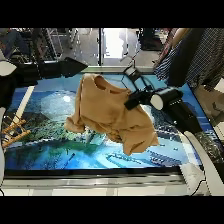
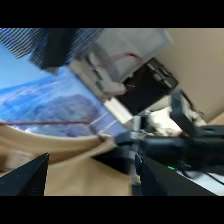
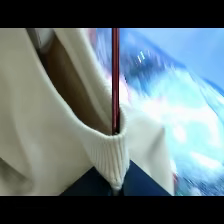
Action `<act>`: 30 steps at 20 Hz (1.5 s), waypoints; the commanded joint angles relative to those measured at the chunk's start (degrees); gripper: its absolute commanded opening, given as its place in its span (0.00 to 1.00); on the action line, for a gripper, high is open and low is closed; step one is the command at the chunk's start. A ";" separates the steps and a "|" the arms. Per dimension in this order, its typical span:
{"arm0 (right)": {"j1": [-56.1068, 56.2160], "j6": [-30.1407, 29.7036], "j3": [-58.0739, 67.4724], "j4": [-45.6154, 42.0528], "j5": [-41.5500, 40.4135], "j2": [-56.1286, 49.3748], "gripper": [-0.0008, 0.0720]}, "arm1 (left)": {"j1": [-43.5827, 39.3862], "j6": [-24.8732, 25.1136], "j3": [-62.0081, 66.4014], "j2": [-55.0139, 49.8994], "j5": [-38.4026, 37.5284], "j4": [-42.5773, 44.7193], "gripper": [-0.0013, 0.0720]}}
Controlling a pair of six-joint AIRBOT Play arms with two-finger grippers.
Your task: Fold the clothes and pants, and hang the long-sleeved shirts on hangers.
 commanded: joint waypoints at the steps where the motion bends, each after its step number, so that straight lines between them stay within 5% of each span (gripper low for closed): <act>1: -2.84 13.11 3.06 6.23 -9.42 1.03 0.04 | -2.38 0.04 0.50 6.36 -4.46 -2.47 0.82; 6: -8.68 26.34 16.17 -6.34 -9.31 4.31 0.04 | 1.84 -0.15 0.50 16.15 -16.48 -2.10 0.81; 9: -18.14 33.22 28.85 -20.85 8.33 5.14 0.04 | 5.35 -0.72 0.50 19.87 -20.48 -2.10 0.81; 12: -33.51 30.60 34.25 -34.16 30.75 6.78 0.04 | 7.48 -0.66 0.50 21.22 -20.79 -2.10 0.81; 15: -53.46 22.56 33.14 -37.27 40.74 8.26 0.04 | 8.57 -0.61 0.48 21.14 -20.81 -1.97 0.81; 17: -62.42 21.27 33.14 -37.27 36.61 10.01 0.04 | 9.01 -0.13 0.48 20.90 -20.76 -0.59 0.81; 21: -68.67 21.49 33.14 -42.71 12.52 14.99 0.04 | 8.98 1.31 0.48 19.21 -20.74 7.15 0.81; 24: -79.19 22.93 33.14 -48.02 10.60 12.33 0.04 | 8.96 1.29 0.44 17.51 -20.76 8.28 0.81; 26: -88.74 29.83 33.14 -44.50 7.91 9.68 0.04 | 8.96 1.29 0.44 17.05 -20.74 8.26 0.81; 30: -99.78 30.34 33.14 -39.06 -0.02 4.42 0.04 | 8.96 -2.73 0.44 17.09 -20.13 7.80 0.81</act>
